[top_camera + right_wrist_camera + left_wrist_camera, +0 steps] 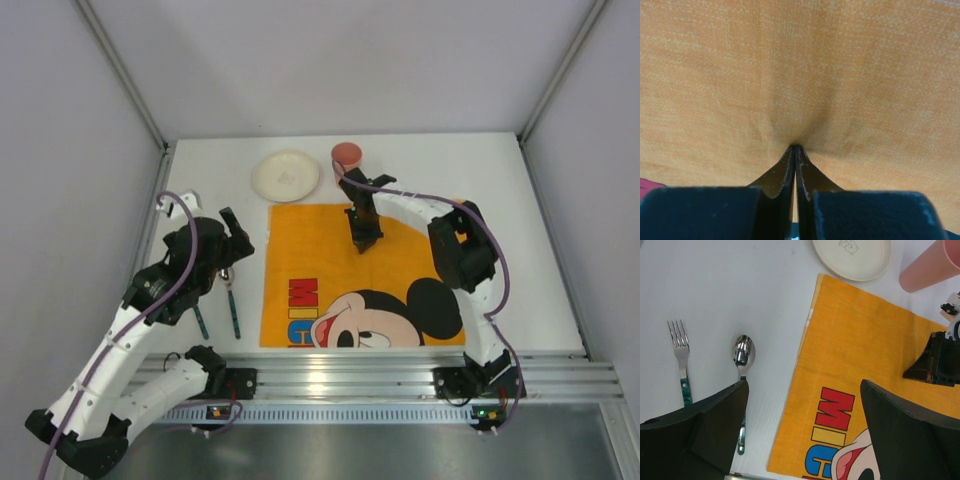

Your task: Set the dinner table for one person

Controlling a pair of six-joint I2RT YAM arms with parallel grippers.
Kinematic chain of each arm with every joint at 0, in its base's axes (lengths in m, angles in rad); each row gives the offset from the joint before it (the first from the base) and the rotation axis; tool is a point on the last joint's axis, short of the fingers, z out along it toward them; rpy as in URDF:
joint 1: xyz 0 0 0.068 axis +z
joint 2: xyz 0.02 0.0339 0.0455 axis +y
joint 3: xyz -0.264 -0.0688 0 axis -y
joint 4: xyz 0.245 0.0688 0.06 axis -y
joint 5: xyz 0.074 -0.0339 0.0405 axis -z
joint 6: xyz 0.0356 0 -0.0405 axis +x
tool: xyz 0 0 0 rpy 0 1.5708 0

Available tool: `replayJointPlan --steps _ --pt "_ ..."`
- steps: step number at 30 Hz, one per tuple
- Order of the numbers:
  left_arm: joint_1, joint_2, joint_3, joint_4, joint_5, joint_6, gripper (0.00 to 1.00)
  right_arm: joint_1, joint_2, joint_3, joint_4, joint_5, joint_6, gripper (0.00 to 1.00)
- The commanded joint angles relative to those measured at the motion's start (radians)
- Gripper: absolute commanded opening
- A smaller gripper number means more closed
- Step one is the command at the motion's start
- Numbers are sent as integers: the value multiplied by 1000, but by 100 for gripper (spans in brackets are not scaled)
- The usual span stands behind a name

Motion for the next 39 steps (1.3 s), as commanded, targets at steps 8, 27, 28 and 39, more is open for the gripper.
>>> replayJointPlan --steps 8,27,28,39 --pt "54 272 142 356 -43 196 98 11 -300 98 -120 -24 -93 67" --pt "537 1203 473 996 874 32 91 -110 -822 -389 -143 -37 -110 86" --pt "537 1227 496 977 868 26 91 -112 -819 -391 -141 -46 -110 86" --pt "537 1381 653 750 735 48 77 -140 -653 -204 -160 -70 -146 86"
